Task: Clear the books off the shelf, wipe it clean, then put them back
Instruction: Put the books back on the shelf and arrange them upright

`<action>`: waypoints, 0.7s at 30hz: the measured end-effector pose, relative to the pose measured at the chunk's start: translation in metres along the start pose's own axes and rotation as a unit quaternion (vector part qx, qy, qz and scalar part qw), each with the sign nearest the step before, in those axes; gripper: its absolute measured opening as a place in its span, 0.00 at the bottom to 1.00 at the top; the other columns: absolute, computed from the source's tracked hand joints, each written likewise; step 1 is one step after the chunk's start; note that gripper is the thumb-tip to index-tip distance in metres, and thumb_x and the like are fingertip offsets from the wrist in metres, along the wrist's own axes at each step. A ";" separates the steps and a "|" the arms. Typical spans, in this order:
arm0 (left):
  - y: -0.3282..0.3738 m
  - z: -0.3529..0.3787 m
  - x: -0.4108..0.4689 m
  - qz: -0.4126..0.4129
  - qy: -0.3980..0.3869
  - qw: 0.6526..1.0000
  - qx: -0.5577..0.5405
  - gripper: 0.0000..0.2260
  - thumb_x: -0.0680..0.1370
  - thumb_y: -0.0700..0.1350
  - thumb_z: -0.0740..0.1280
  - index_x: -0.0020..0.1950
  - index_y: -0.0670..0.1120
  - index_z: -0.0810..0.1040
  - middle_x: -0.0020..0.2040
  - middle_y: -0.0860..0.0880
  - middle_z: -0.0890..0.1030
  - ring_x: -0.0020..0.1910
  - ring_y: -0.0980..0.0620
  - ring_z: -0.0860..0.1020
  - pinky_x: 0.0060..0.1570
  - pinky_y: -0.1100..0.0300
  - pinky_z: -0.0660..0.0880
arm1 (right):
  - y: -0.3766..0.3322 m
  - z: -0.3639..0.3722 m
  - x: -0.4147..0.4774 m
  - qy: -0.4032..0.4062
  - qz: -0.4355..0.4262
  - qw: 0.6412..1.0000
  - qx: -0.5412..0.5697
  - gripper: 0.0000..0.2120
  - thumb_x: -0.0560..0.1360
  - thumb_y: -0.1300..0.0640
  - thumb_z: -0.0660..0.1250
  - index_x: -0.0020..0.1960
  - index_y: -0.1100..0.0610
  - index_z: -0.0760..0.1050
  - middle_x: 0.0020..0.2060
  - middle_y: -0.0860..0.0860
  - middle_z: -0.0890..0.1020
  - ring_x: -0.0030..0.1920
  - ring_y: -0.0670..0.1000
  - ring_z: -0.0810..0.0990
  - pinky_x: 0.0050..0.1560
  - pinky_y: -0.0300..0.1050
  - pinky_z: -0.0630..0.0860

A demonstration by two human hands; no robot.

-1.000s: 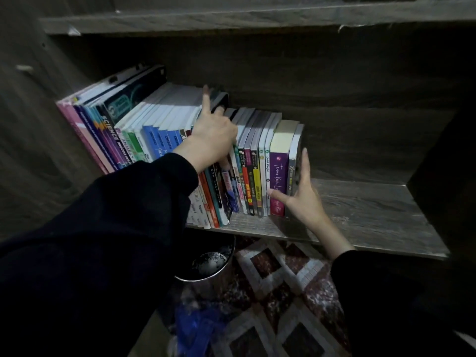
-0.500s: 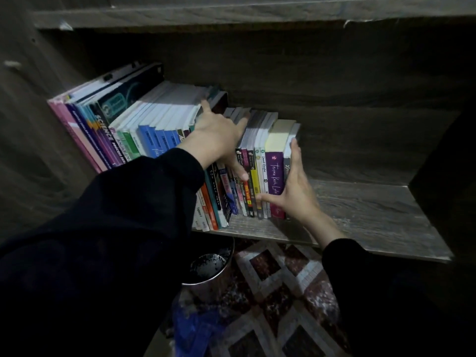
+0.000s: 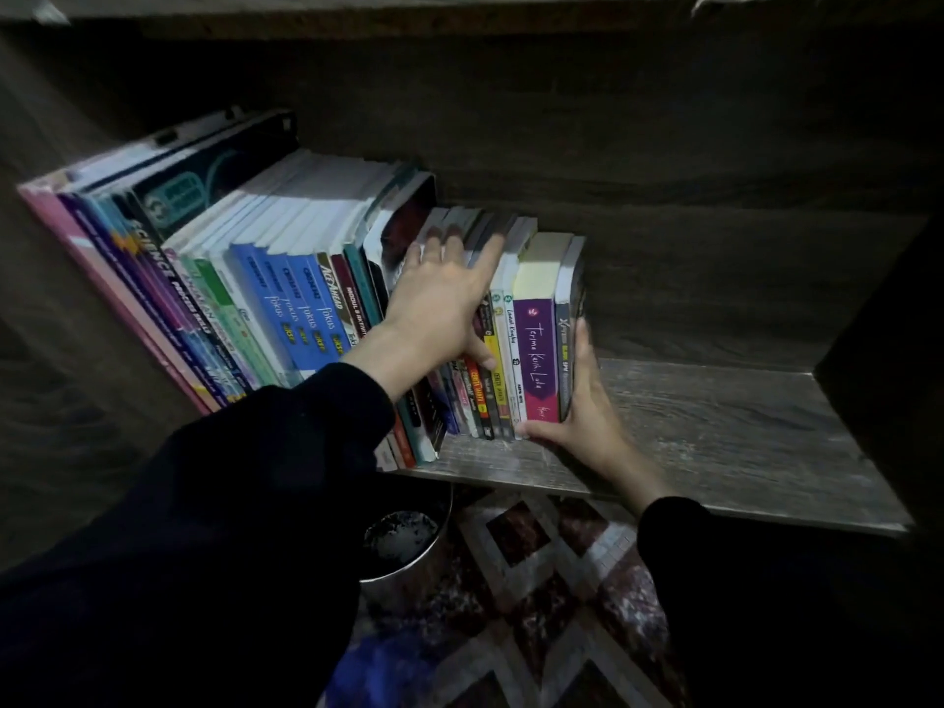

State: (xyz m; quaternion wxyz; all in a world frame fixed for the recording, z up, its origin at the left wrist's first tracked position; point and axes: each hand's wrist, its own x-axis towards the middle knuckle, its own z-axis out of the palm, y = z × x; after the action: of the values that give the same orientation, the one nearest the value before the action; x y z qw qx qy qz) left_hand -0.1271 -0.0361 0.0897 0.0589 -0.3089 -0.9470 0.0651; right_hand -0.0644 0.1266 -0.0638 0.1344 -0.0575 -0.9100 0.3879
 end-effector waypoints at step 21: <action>-0.002 -0.002 0.002 0.018 -0.006 1.000 0.014 0.56 0.61 0.63 0.76 0.77 0.47 0.46 0.72 0.32 0.59 0.73 0.34 0.57 0.72 0.42 0.56 | -0.022 0.049 -0.019 0.162 0.080 0.984 -0.001 0.67 0.55 0.39 0.78 0.77 0.59 0.40 0.77 0.59 0.52 0.77 0.57 0.51 0.74 0.58 0.57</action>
State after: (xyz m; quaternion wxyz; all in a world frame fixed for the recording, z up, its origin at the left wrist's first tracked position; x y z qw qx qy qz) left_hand -0.1298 -0.0361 0.0921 0.0565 -0.3249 -0.9406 0.0808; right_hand -0.0608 0.0734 -0.0844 0.2482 -0.1922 -0.8693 0.3818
